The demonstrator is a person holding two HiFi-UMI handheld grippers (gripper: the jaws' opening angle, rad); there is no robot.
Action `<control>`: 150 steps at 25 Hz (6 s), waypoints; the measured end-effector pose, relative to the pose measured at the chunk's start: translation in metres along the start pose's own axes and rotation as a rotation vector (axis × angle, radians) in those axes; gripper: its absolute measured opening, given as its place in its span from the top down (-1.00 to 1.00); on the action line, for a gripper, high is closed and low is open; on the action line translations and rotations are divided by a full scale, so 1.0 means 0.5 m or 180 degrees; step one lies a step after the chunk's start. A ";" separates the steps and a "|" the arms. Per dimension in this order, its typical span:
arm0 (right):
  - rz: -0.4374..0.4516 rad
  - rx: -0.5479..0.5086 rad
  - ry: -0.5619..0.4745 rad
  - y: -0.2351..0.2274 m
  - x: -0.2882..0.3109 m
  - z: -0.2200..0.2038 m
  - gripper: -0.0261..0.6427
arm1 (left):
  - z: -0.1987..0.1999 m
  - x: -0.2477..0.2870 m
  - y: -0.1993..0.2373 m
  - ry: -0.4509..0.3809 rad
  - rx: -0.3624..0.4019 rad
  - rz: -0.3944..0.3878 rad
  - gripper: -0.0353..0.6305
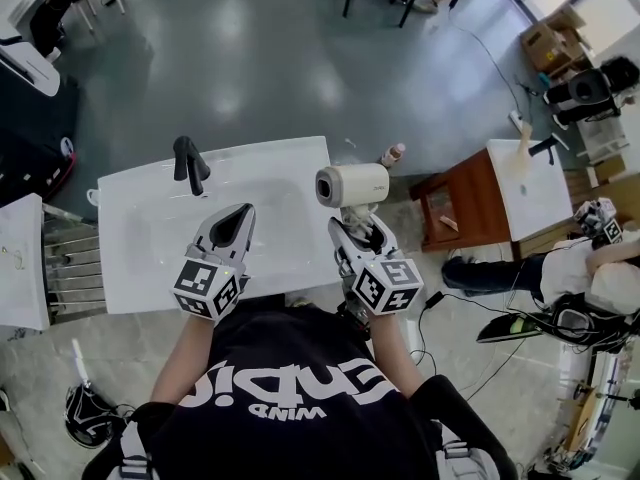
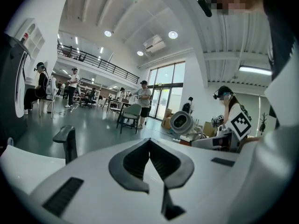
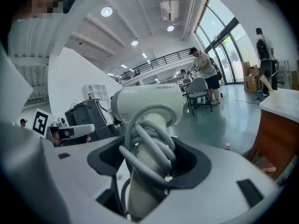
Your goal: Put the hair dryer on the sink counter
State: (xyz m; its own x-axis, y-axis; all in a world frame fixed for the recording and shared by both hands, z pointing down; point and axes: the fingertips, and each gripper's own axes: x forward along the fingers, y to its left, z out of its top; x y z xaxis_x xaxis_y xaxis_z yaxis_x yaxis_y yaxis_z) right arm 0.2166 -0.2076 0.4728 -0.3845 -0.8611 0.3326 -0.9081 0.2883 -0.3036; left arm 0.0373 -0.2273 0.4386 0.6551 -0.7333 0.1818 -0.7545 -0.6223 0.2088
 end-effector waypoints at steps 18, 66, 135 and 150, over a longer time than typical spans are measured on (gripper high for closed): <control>0.0065 -0.0020 0.0404 -0.018 0.145 -0.057 0.03 | -0.012 0.011 0.019 0.0068 -0.0033 -0.0015 0.83; -0.0296 -0.0085 0.1324 -0.128 0.384 -0.216 0.03 | -0.035 0.039 0.075 0.0141 -0.0239 0.0118 0.83; -0.0082 -0.0720 0.1235 -0.081 0.363 -0.149 -0.11 | -0.069 0.044 0.075 0.0258 -0.0330 0.0119 0.83; 0.0111 -0.0801 0.0546 -0.037 0.233 -0.039 0.78 | -0.062 0.042 0.049 0.0218 -0.0272 0.0034 0.83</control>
State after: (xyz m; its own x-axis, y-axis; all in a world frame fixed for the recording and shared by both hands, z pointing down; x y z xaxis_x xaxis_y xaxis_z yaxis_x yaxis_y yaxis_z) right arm 0.1854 -0.3051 0.5347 -0.4190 -0.7718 0.4783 -0.8982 0.4294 -0.0938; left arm 0.0339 -0.2497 0.4774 0.6505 -0.7175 0.2490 -0.7571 -0.5868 0.2871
